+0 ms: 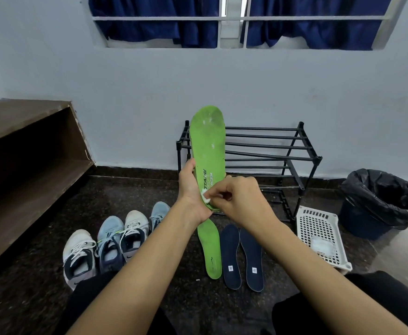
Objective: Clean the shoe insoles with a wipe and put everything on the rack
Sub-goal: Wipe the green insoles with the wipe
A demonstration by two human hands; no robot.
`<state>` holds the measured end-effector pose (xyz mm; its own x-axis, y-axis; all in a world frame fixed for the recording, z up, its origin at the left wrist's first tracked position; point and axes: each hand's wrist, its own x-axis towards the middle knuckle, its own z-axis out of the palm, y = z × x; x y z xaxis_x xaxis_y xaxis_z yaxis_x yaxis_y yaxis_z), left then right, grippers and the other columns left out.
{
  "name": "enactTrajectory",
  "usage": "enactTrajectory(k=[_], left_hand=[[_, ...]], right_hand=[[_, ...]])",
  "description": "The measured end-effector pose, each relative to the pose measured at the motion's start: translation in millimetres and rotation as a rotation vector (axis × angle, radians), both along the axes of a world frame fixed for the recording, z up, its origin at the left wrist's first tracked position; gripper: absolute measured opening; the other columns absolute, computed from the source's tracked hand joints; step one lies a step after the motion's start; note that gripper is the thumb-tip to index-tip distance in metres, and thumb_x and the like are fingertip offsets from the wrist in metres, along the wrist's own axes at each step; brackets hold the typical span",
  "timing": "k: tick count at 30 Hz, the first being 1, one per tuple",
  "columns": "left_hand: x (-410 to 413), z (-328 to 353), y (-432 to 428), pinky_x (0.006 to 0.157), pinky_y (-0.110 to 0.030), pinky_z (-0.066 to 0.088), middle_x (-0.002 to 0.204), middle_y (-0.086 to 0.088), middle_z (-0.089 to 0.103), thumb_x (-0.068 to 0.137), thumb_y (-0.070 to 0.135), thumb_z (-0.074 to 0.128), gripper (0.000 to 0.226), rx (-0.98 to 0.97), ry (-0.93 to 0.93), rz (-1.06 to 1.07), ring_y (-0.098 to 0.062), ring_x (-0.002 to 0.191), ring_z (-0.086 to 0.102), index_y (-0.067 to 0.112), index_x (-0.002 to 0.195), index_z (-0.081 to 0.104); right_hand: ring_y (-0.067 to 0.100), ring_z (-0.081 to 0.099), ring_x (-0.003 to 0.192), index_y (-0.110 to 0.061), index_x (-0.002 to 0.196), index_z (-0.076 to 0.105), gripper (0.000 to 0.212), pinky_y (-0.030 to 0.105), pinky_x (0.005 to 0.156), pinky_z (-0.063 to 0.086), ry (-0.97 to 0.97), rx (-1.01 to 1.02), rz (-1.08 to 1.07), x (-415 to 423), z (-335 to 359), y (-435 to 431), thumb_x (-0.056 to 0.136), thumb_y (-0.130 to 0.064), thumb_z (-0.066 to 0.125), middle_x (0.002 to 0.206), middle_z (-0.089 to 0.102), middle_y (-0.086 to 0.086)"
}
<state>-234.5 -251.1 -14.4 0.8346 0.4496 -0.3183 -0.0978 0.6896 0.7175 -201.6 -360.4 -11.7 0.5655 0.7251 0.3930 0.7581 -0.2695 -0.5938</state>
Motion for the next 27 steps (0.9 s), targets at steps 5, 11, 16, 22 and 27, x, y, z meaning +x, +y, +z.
enactTrajectory(k=[5,11,16,22,27], left_hand=[[4,-4,-7,0.048,-0.021,0.047,0.062,-0.002,0.062,0.096,0.048,0.039,0.05,0.024,-0.021,0.042,-0.016,0.052,0.059,0.015,0.067,0.064],[5,-4,-4,0.051,-0.022,0.048,0.065,-0.002,0.063,0.096,0.047,0.039,0.047,0.047,-0.007,0.042,-0.017,0.055,0.061,0.015,0.074,0.065],[7,0,3,0.046,-0.023,0.05,0.065,-0.005,0.06,0.096,0.044,0.041,0.046,0.07,-0.011,0.039,-0.02,0.048,0.061,0.01,0.073,0.062],[11,-4,-2,0.052,-0.023,0.047,0.066,-0.001,0.063,0.096,0.051,0.04,0.049,0.079,0.019,0.049,-0.016,0.056,0.06,0.016,0.073,0.066],[11,-2,3,0.053,-0.023,0.045,0.066,-0.003,0.06,0.094,0.046,0.04,0.047,0.051,0.026,0.024,-0.018,0.054,0.057,0.014,0.067,0.063]], right_hand=[[0.009,0.063,0.066,-0.019,0.082,0.077,0.02,0.023,0.067,0.051,-0.079,0.138,-0.046,-1,-3,5,0.072,-0.006,0.065,0.074,0.072,-0.003],[0.016,0.065,0.07,-0.019,0.083,0.077,0.021,0.025,0.069,0.05,-0.117,0.127,-0.059,3,-4,8,0.074,-0.004,0.065,0.078,0.073,-0.001],[0.015,0.064,0.065,-0.024,0.081,0.077,0.022,0.027,0.069,0.051,-0.065,0.046,-0.026,2,-9,4,0.074,-0.007,0.066,0.072,0.071,-0.004],[0.01,0.061,0.064,-0.02,0.084,0.077,0.021,0.016,0.065,0.044,-0.051,0.183,-0.088,5,-9,12,0.074,-0.006,0.066,0.073,0.071,-0.003],[0.002,0.056,0.065,-0.019,0.083,0.077,0.022,0.009,0.065,0.042,-0.042,0.14,-0.022,9,-8,7,0.074,-0.002,0.066,0.078,0.071,-0.005]])
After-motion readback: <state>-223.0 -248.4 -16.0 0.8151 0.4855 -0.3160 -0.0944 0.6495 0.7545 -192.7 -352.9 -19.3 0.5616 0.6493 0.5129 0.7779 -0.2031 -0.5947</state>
